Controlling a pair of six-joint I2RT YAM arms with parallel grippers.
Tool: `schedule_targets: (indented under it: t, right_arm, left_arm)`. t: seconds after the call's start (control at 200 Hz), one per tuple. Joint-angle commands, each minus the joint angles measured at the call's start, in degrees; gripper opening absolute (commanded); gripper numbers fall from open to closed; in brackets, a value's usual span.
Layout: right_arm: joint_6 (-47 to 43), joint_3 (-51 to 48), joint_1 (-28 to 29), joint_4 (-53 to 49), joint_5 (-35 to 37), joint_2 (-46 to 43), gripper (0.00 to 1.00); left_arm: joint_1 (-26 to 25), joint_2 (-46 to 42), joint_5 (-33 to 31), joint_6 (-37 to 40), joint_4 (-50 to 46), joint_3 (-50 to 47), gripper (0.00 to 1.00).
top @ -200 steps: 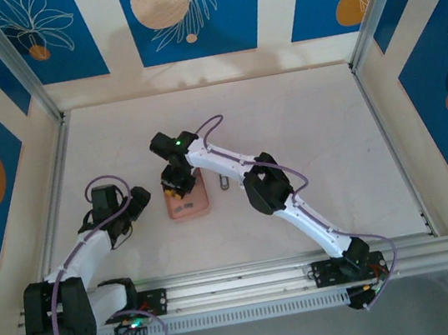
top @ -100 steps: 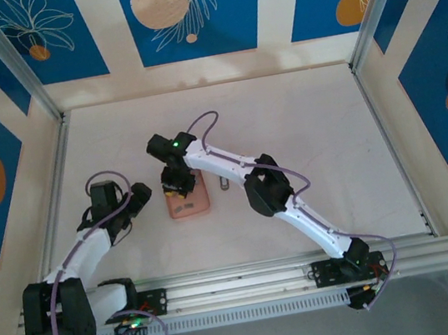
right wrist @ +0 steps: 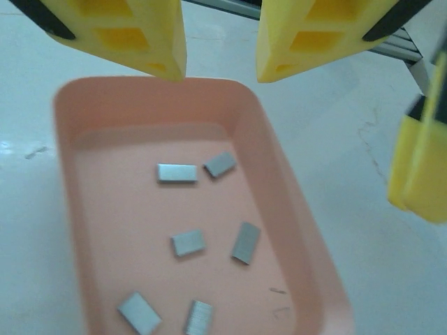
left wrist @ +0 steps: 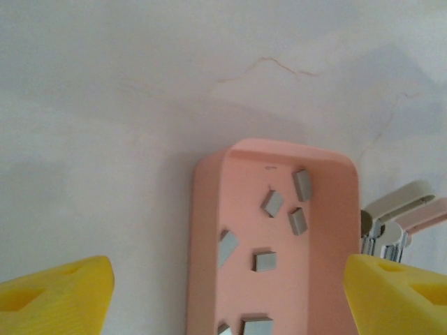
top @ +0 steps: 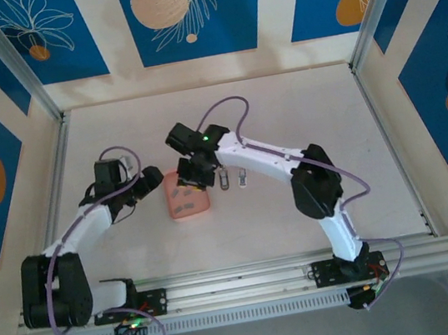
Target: Load the staples into the stapler
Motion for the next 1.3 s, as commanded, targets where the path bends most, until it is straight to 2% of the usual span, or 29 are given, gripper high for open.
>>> schedule_targets:
  t: [0.0, 0.13, 0.225, 0.38, 0.57, 0.745, 0.905, 1.155, 1.296]
  right_arm:
    - [-0.2, -9.2, -0.3, 7.5, 0.7, -6.4, 0.33]
    - [-2.0, -19.5, -0.5, 10.7, 4.7, -14.7, 0.33]
    - [-6.5, -24.2, -0.7, 13.6, 4.1, -19.4, 0.33]
    - [-10.0, -29.4, -0.6, 14.3, 6.6, -25.4, 0.33]
    - [-10.8, -35.5, -1.3, 17.0, 7.3, -30.5, 0.34]
    - [-11.0, -38.6, -1.6, 18.8, 7.5, -32.9, 0.34]
    - [-10.1, -41.2, -1.7, 19.4, 8.2, -34.7, 0.34]
    - [-9.0, -42.4, -2.0, 19.1, 9.2, -35.2, 0.35]
    - [-8.6, -42.5, -2.1, 18.9, 9.5, -35.5, 0.35]
  left_arm:
    - [-2.5, 3.9, 3.4, 12.4, -6.8, 8.1, 0.83]
    - [-5.5, 9.1, 3.2, 28.9, -16.4, 17.9, 0.80]
    - [-6.8, 12.3, 4.0, 39.2, -21.3, 23.2, 0.78]
    - [-7.3, 17.4, 7.4, 53.2, -28.4, 30.0, 0.75]
    - [-8.4, 24.4, 9.4, 66.3, -36.9, 38.4, 0.73]
    - [-9.8, 31.7, 5.7, 72.4, -42.7, 45.7, 0.73]
    - [-10.6, 36.6, 4.4, 74.2, -45.6, 50.2, 0.73]
    - [-11.9, 40.9, 4.3, 73.6, -45.1, 53.3, 0.72]
    - [-12.1, 44.1, 1.5, 73.4, -45.5, 55.8, 0.69]
